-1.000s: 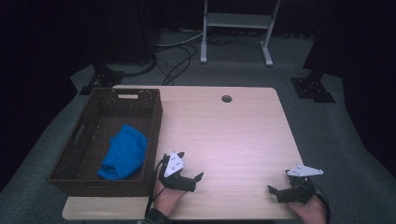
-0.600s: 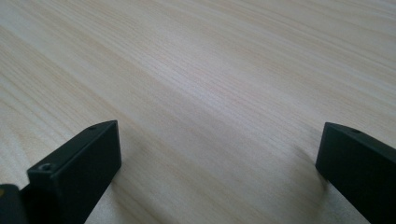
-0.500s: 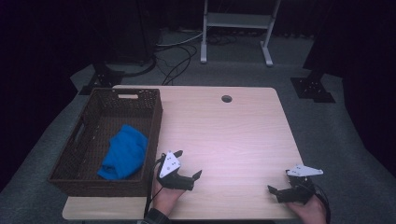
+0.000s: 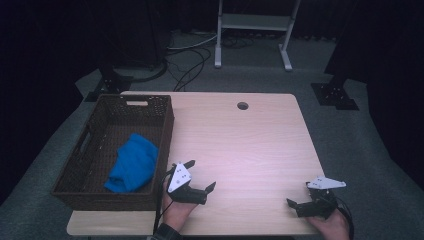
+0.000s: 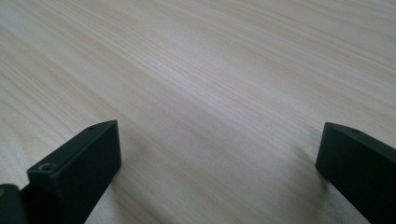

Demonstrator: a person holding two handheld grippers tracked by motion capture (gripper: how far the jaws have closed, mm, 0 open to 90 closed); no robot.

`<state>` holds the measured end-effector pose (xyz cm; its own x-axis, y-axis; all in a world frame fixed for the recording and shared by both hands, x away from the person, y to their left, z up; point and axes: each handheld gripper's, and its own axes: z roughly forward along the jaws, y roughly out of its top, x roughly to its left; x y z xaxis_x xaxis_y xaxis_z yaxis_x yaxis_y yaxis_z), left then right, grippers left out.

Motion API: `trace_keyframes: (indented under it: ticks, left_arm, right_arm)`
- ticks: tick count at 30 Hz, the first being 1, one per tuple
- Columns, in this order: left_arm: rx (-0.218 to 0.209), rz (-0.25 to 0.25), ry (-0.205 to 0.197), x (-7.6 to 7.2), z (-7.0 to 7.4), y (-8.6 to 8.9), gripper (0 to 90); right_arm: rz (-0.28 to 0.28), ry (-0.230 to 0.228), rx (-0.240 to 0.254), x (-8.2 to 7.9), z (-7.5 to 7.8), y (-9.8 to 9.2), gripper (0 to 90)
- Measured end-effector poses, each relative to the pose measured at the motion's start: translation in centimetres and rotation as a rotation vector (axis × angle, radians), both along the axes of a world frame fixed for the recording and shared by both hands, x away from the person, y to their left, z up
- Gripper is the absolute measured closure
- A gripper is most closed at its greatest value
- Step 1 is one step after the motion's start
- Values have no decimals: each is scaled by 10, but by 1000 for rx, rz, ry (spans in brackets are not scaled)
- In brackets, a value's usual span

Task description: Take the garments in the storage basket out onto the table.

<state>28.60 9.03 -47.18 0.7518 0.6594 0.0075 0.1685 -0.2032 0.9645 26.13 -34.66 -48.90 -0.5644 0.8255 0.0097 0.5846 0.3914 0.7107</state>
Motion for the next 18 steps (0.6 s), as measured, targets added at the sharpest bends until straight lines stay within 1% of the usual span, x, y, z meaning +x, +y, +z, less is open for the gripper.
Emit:
trace_keyframes:
  ticks: [4,18]
  left_arm:
    - [-14,-3,-1,-1,1,0,0]
    - [-39,-9,-9,-2,11,3,0]
  right_arm:
    - [0,0,0,0,0,0,0]
    - [0,0,0,0,0,0,0]
